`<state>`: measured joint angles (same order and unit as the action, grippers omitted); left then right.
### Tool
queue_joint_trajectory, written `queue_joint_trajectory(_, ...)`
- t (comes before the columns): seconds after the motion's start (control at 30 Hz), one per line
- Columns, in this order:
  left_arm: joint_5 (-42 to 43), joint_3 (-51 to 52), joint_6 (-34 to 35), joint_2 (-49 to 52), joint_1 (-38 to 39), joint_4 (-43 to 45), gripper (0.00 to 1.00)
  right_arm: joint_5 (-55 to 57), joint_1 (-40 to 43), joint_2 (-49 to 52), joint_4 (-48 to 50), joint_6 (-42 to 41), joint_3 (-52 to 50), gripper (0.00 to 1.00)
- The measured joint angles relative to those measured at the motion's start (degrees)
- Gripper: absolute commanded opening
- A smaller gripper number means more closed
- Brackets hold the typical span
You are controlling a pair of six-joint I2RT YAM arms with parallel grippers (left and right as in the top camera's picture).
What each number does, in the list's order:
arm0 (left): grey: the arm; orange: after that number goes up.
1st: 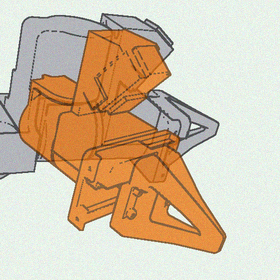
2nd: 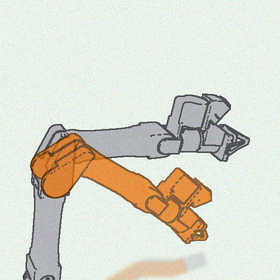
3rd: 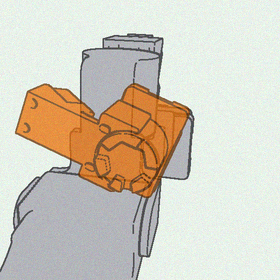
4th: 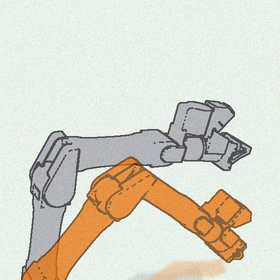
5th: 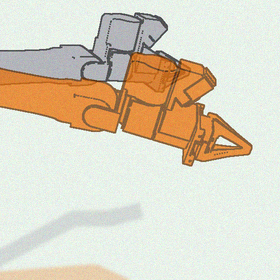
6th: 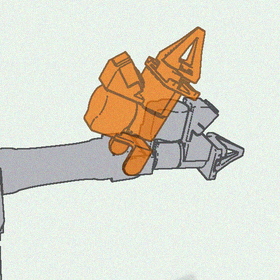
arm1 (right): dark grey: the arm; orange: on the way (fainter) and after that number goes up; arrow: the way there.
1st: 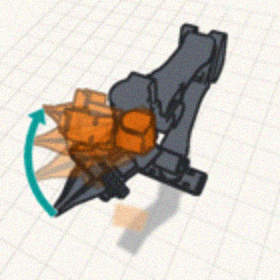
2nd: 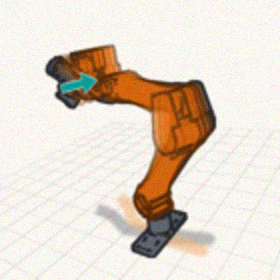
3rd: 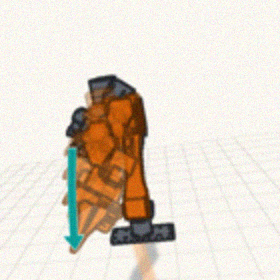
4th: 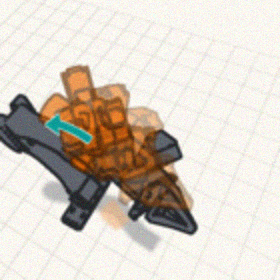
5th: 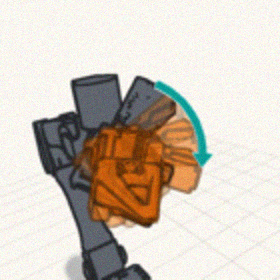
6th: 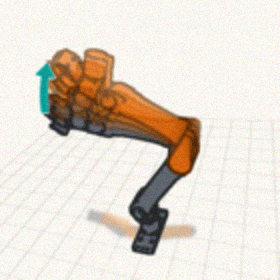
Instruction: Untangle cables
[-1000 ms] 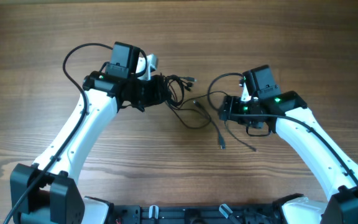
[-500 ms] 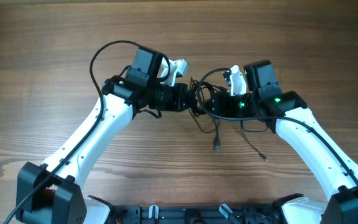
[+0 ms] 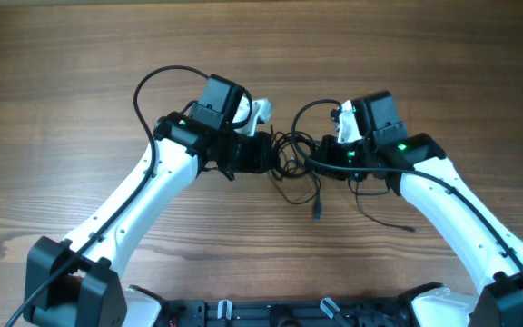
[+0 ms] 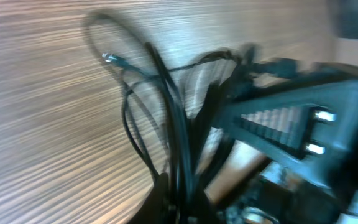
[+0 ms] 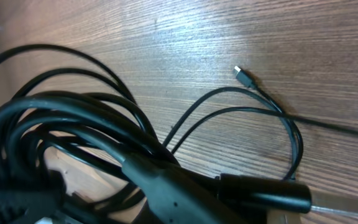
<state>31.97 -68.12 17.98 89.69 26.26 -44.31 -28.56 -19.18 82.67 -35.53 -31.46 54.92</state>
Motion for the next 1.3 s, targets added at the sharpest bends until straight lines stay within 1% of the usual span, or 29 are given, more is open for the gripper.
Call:
queue_joint_trajectory(0.03, -3.85, 0.00, -0.42, -0.04, -0.26, -1.73, 0.35, 1.25, 0.28, 0.00, -0.70, 0.02, -0.04, 0.04)
queue_joint_trajectory(0.07, -5.77, 0.00, -0.24, -0.02, -0.63, -2.29, 0.34, 1.86, 0.63, 0.04, -0.74, 0.50, -0.07, 0.04)
queue_joint_trajectory(0.1, -7.15, 0.00, -0.46, -0.02, -0.98, -2.43, 0.27, 2.03, 0.96, 0.04, -0.61, 1.46, -0.07, 0.04)
queue_joint_trajectory(0.13, -8.37, 0.00, -0.52, -0.04, -1.27, -2.40, 0.15, 1.84, 1.03, 0.04, -0.39, 3.10, -0.07, 0.04)
queue_joint_trajectory(0.17, -9.57, 0.00, -0.52, -0.04, -1.38, -2.38, 0.12, 1.16, 1.01, 0.04, -0.28, 4.74, -0.07, 0.04)
queue_joint_trajectory(0.2, -9.97, 0.00, -0.42, -0.04, -1.44, -2.38, 0.13, 0.33, 1.01, 0.04, -0.17, 6.12, -0.07, 0.04)
queue_joint_trajectory(0.23, -10.45, 0.00, -0.72, -0.04, -1.68, -2.16, 0.20, -0.20, 1.01, 0.04, -0.20, 7.02, -0.07, 0.04)
queue_joint_trajectory(0.27, -10.64, 0.00, -0.70, -0.04, -2.12, -1.97, 0.23, -0.98, 1.01, 0.04, -0.15, 8.00, -0.07, 0.04)
queue_joint_trajectory(0.37, -9.86, 0.00, -0.59, -0.04, -3.82, -1.40, 0.24, -3.41, 1.01, 0.04, 0.22, 10.84, -0.07, 0.04)
queue_joint_trajectory(0.43, -5.88, 0.00, -0.61, -0.04, -5.64, 0.33, 0.27, -4.09, 1.01, 0.04, 0.59, 11.47, -0.07, 0.04)
queue_joint_trajectory(0.53, 3.13, 0.00, -0.74, -0.04, -7.15, 3.69, 0.28, -4.52, 1.01, 0.04, 0.87, 12.09, -0.07, 0.04)
queue_joint_trajectory(0.57, 5.64, 0.00, -0.74, -0.04, -7.45, 4.55, 0.30, -4.57, 1.01, 0.04, 0.87, 12.13, -0.07, 0.04)
queue_joint_trajectory(0.6, 8.50, 0.00, -0.72, -0.04, -7.80, 5.05, 0.35, -4.70, 1.01, 0.04, 0.87, 12.13, -0.07, 0.04)
queue_joint_trajectory(0.67, 12.00, 0.00, -0.85, -0.04, -8.39, 5.07, 0.36, -4.87, 1.01, 0.04, 0.87, 12.28, -0.07, 0.04)
queue_joint_trajectory(0.73, 13.49, 0.00, -0.76, -0.04, -8.44, 5.05, 0.36, -4.87, 1.01, 0.04, 0.90, 12.31, -0.07, 0.04)
queue_joint_trajectory(1.0, 14.91, 0.02, -2.51, -0.04, -8.24, 4.26, 0.36, -4.87, 1.01, 0.04, 0.87, 12.28, -0.07, 0.04)
queue_joint_trajectory(1.03, 14.91, 0.11, -2.69, -0.04, -8.00, 4.28, 0.34, -4.90, 1.01, 0.04, 0.87, 12.28, -0.07, 0.04)
queue_joint_trajectory(1.13, 14.75, 1.68, -2.95, -0.04, -6.58, 4.57, 0.26, -4.90, 1.01, 0.04, 0.87, 12.09, -0.07, 0.04)
queue_joint_trajectory(1.2, 14.10, 2.99, -3.15, -0.02, -5.64, 4.68, 0.19, -4.90, 1.01, 0.04, 0.85, 12.07, -0.07, 0.04)
queue_joint_trajectory(1.23, 13.51, 3.65, -3.37, 0.00, -5.18, 4.57, 0.13, -4.90, 1.01, 0.04, 0.85, 12.07, -0.07, 0.04)
queue_joint_trajectory(1.3, 12.35, 4.11, -3.56, 0.42, -4.50, 4.66, 0.05, -4.87, 1.01, 0.04, 0.83, 12.07, -0.07, 0.04)
